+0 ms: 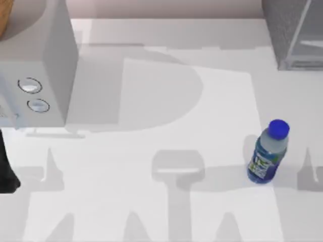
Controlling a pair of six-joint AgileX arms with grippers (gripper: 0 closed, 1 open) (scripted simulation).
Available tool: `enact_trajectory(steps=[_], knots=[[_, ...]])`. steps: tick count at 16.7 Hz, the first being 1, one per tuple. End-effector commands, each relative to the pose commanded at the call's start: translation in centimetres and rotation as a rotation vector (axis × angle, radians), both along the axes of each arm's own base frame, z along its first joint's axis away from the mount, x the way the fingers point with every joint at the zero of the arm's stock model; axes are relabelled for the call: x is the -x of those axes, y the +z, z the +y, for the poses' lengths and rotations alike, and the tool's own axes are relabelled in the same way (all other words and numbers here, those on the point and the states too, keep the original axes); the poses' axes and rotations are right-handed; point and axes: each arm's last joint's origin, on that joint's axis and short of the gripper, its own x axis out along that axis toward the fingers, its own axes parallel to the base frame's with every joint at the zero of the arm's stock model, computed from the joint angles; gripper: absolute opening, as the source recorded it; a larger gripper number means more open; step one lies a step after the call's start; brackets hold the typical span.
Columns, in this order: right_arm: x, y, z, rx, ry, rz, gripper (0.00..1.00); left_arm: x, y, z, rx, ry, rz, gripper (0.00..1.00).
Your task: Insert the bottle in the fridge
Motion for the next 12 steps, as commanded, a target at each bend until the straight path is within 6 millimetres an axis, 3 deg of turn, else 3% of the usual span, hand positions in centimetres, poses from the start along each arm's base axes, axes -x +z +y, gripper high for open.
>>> enact_trajectory(steps=[6, 12], knots=[[-0.6, 0.3, 0.2, 0.012, 0.058, -0.002, 1.00, 0.0, 0.0, 0.0, 0.000, 0.000, 0.000, 1.00], [-3.3, -0.7, 0.7, 0.053, 0.236, 0.060, 1.00, 0.0, 0.0, 0.0, 0.000, 0.000, 0.000, 1.00]])
